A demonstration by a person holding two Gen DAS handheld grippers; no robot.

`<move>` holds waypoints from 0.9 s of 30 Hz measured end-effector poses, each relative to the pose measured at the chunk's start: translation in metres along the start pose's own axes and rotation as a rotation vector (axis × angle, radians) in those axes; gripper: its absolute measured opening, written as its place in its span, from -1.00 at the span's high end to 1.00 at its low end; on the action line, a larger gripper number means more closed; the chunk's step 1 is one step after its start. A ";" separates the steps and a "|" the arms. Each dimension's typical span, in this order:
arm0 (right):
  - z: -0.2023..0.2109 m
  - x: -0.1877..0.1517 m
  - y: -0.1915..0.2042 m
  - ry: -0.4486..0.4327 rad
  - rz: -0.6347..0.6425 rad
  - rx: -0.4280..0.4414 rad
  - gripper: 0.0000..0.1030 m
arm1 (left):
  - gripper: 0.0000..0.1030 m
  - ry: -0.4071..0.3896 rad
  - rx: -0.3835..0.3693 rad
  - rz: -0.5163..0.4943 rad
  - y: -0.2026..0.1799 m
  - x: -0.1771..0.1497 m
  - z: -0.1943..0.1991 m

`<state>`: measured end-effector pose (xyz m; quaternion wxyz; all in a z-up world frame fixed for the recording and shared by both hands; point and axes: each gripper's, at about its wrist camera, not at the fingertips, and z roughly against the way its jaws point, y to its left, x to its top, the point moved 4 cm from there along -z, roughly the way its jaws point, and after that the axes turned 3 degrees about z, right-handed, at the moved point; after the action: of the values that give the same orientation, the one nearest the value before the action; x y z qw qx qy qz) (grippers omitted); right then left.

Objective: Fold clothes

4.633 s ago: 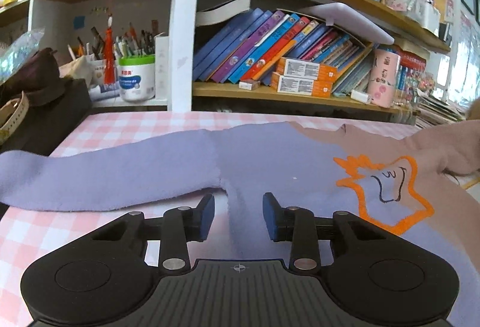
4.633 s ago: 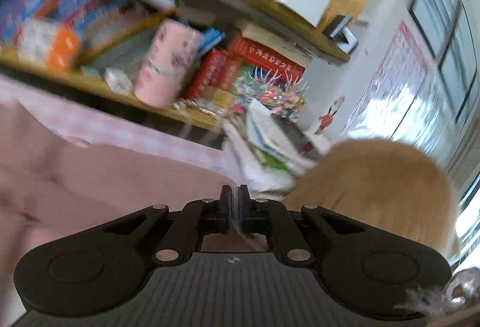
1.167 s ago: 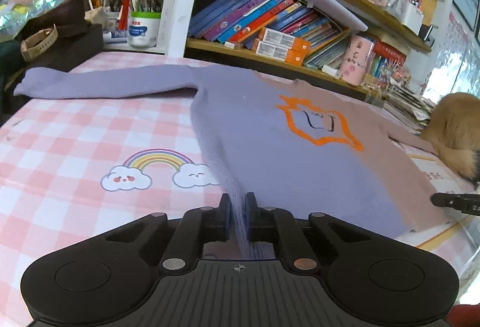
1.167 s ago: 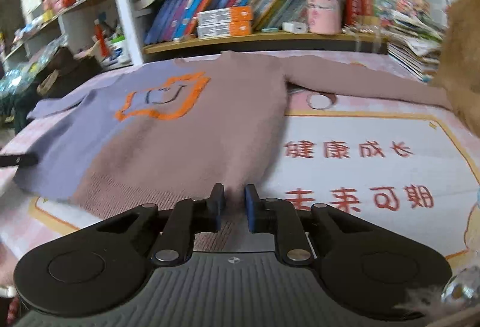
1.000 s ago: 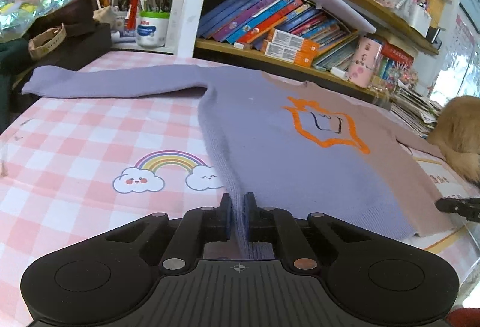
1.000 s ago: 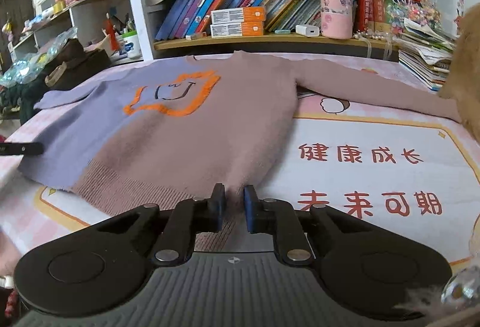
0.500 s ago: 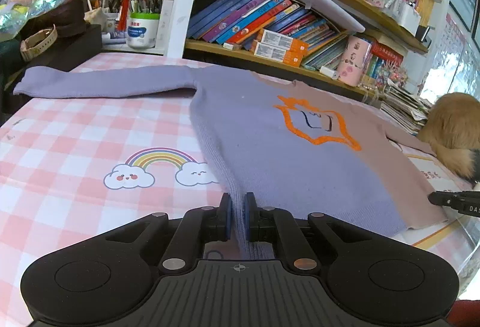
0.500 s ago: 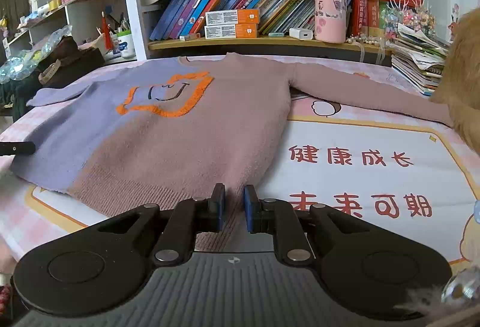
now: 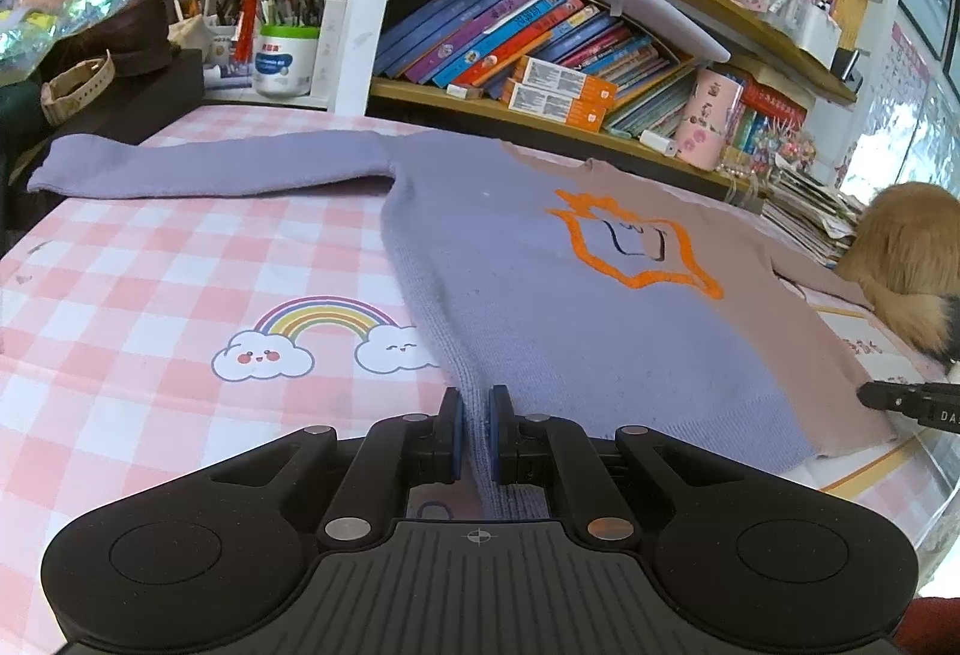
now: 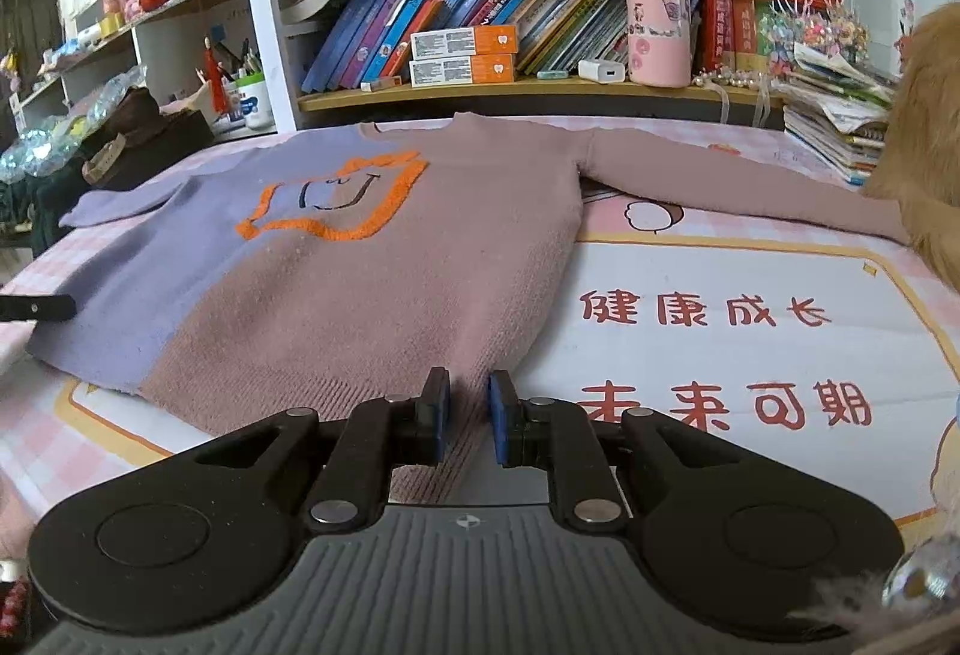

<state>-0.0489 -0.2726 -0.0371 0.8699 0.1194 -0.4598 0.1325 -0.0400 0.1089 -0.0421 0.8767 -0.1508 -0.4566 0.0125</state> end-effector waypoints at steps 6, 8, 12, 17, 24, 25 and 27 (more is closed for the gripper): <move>0.009 0.005 0.004 -0.054 -0.008 0.030 0.30 | 0.71 -0.024 0.054 -0.022 -0.002 0.004 0.010; 0.014 0.009 0.008 -0.086 -0.005 0.060 0.14 | 0.56 -0.052 0.066 -0.022 -0.003 0.009 0.016; 0.019 0.014 0.020 -0.124 0.043 0.077 -0.28 | -0.13 -0.109 0.099 -0.066 -0.011 0.016 0.025; 0.017 0.017 0.033 -0.138 0.100 0.087 -0.71 | -0.48 -0.170 0.080 -0.186 -0.030 0.013 0.029; -0.003 0.040 0.062 -0.160 0.228 0.106 -0.94 | -0.92 -0.225 0.101 -0.199 -0.027 0.013 0.037; -0.007 0.045 0.067 -0.165 0.241 0.116 -0.97 | -0.94 -0.228 0.117 -0.186 -0.022 0.014 0.037; -0.015 0.052 0.076 -0.172 0.269 0.134 -1.00 | -0.99 -0.229 0.156 -0.152 -0.010 0.015 0.039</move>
<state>-0.0352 -0.1905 0.0046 0.7917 0.1255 -0.5346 0.2676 -0.0635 0.1112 -0.0065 0.8263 -0.0447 -0.5614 -0.0011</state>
